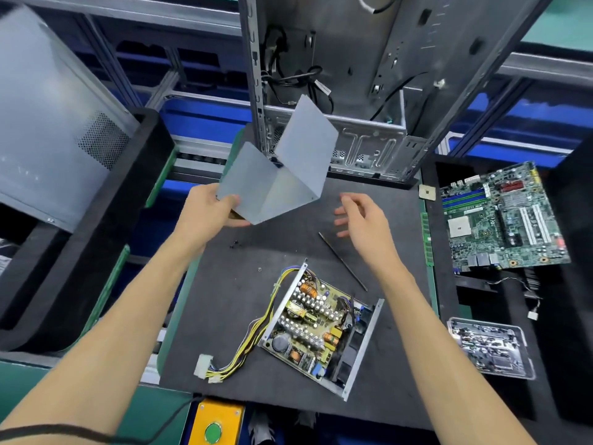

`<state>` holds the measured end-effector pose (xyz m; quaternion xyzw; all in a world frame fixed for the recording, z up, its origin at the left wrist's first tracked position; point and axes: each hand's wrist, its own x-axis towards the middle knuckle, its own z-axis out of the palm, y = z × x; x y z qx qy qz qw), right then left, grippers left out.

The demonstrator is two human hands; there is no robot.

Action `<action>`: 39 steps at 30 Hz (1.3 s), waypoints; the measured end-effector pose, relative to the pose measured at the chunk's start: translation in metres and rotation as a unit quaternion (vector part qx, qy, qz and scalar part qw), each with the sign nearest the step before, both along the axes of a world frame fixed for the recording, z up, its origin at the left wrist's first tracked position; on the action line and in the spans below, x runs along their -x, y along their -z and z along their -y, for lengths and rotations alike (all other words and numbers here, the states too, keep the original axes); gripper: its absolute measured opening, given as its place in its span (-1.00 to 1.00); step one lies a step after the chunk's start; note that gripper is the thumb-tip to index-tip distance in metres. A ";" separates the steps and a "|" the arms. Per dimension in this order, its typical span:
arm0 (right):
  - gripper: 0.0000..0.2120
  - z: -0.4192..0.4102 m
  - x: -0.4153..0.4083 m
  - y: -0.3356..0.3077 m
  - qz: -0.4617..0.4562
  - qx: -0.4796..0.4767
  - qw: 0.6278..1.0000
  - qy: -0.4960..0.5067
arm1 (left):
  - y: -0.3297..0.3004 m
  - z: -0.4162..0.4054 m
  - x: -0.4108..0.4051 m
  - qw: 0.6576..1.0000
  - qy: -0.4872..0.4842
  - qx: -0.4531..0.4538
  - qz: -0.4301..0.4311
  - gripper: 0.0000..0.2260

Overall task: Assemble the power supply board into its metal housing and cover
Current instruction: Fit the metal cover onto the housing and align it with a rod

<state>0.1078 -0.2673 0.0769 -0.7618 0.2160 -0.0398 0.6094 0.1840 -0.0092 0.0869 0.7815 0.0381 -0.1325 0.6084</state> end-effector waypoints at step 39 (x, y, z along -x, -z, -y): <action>-0.68 -0.020 0.104 -0.061 0.183 -0.066 0.973 0.121 | -0.060 0.010 0.086 0.957 0.240 0.160 -0.039 -0.80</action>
